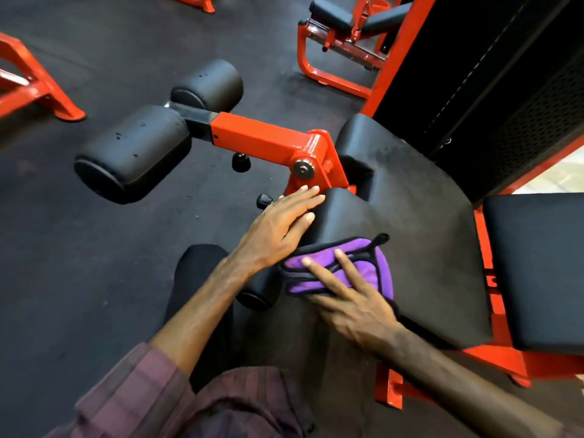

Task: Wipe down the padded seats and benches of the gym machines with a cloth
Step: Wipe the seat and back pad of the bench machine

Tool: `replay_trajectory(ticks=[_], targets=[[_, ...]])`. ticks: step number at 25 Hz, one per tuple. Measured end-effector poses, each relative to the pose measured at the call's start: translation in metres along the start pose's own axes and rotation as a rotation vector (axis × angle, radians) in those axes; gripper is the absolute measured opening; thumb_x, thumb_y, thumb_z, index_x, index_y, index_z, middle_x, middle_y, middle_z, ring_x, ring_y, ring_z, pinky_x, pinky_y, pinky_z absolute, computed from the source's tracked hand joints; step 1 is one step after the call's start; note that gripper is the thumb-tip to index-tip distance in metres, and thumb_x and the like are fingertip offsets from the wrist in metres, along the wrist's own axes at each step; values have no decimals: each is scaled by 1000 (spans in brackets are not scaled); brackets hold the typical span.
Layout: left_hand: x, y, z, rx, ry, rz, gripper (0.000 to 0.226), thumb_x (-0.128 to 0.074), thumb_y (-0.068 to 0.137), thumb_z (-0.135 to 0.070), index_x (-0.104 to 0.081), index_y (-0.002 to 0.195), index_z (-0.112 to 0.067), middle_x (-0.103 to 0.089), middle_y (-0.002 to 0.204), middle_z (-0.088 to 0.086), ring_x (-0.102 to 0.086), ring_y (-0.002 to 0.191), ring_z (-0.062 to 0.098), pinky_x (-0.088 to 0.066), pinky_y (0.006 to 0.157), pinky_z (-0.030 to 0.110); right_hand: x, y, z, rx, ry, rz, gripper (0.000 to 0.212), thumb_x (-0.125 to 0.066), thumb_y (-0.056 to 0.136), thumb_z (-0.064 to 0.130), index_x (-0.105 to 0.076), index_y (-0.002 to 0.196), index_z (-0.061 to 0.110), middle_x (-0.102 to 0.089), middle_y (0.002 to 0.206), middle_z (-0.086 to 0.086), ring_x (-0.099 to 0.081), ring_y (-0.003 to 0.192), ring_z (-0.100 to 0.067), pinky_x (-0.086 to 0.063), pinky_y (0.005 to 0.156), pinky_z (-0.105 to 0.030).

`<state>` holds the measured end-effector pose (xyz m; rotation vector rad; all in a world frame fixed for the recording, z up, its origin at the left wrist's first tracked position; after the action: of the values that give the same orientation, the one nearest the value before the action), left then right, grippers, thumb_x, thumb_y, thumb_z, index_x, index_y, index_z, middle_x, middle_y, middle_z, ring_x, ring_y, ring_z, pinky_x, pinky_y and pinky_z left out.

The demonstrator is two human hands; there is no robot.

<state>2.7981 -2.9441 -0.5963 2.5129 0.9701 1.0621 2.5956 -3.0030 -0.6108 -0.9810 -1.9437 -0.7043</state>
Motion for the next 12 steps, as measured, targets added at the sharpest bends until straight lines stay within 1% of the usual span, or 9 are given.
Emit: replay_trajectory(ticks=[1,3,5,6,7,10,12], targets=[[-4,1,-5,-29,15,14,43,-49,110,-27,-57,151,-19,-47,163,-3,-33,156,11,-31,125,56,-1,-3,-1,-2,24,-9,26,-59,101,15,-76,120,20,-65,136,5,-24,158,-41,-31,118,-71],[-15,1,-17,-86,52,39,43,-53,108,-32,-60,148,-20,-50,161,-5,-34,155,10,-30,125,57,-2,-42,-18,4,89,12,26,-63,99,16,-76,121,21,-67,134,6,-22,158,-42,-27,120,-72],[-33,0,-30,-142,84,82,41,-55,107,-33,-63,145,-20,-52,158,-6,-36,155,10,-27,125,58,1,-94,-35,-14,189,9,23,-69,96,21,-76,118,19,-70,124,3,-24,157,-44,-27,120,-72],[-42,-1,-38,-177,99,103,39,-55,107,-32,-64,144,-19,-54,157,-5,-37,154,11,-25,126,60,2,-108,-37,-24,200,-1,20,-69,98,23,-77,116,19,-72,118,4,-25,157,-43,-27,121,-71],[-51,-2,-46,-223,116,118,37,-55,108,-30,-66,141,-19,-55,156,-4,-38,154,12,-21,126,62,3,-111,-36,-31,182,4,19,-67,99,23,-77,115,19,-72,117,5,-25,157,-42,-26,121,-70],[-63,0,-58,-337,152,147,32,-56,107,-24,-72,133,-17,-61,150,-1,-43,151,17,-18,126,65,-7,-91,-26,-54,129,38,28,-59,102,21,-74,126,21,-69,130,9,-17,160,-40,-24,123,-69],[-62,1,-60,-377,205,168,32,-57,107,-24,-72,133,-16,-61,150,0,-43,151,19,-19,125,67,-4,-105,-30,-77,184,-3,22,-58,105,20,-72,123,18,-69,130,6,-20,160,-38,-28,121,-68]])
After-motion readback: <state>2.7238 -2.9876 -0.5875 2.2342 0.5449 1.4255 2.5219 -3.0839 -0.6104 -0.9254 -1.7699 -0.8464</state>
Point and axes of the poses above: each hand's wrist, its own y-axis towards the middle knuckle, its own x-axis out of the back of the hand, z = x × y, the point moved 6 cm from there along y, towards the middle knuckle
